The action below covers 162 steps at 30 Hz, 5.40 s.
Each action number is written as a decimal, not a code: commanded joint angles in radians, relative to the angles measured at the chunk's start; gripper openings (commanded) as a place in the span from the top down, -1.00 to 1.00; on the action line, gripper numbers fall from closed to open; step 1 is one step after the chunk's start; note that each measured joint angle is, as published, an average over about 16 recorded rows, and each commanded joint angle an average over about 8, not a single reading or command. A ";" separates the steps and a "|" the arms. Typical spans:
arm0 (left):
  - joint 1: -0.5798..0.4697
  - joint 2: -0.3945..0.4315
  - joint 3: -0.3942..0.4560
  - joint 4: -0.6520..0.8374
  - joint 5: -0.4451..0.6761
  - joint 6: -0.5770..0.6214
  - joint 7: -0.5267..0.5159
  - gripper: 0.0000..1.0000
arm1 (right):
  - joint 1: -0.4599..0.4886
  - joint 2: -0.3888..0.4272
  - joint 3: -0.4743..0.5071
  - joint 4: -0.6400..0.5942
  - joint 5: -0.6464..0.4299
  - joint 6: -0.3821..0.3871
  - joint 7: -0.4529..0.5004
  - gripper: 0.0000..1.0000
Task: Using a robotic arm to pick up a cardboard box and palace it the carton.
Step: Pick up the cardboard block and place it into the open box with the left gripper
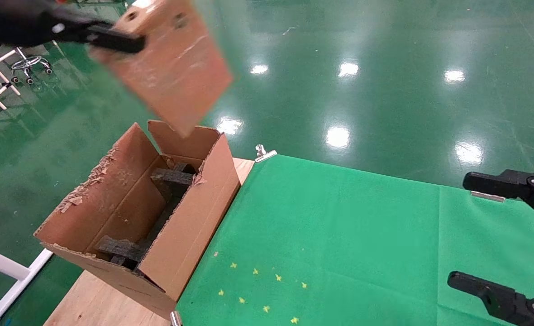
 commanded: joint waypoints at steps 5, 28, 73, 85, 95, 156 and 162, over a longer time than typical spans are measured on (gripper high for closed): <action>-0.025 -0.052 0.024 0.161 0.063 -0.015 0.130 1.00 | 0.000 0.000 0.000 0.000 0.000 0.000 0.000 -1.00; 0.114 -0.090 0.004 0.607 0.034 -0.229 0.485 1.00 | 0.000 0.000 0.000 0.000 0.000 0.000 0.000 -1.00; 0.497 -0.003 -0.112 0.803 -0.128 -0.478 0.645 1.00 | 0.000 0.000 0.000 0.000 0.000 0.000 0.000 -1.00; 0.571 0.037 -0.120 0.794 -0.139 -0.544 0.605 1.00 | 0.000 0.000 0.000 0.000 0.000 0.000 0.000 -1.00; 0.617 0.070 -0.121 0.782 -0.142 -0.661 0.573 1.00 | 0.000 0.000 0.000 0.000 0.000 0.000 0.000 -1.00; 0.678 0.166 -0.115 0.752 -0.135 -0.753 0.505 -1.00 | 0.000 0.000 0.000 0.000 0.000 0.000 0.000 -1.00; 0.651 0.155 -0.114 0.737 -0.133 -0.734 0.505 -1.00 | 0.000 0.000 0.000 0.000 0.000 0.000 0.000 -1.00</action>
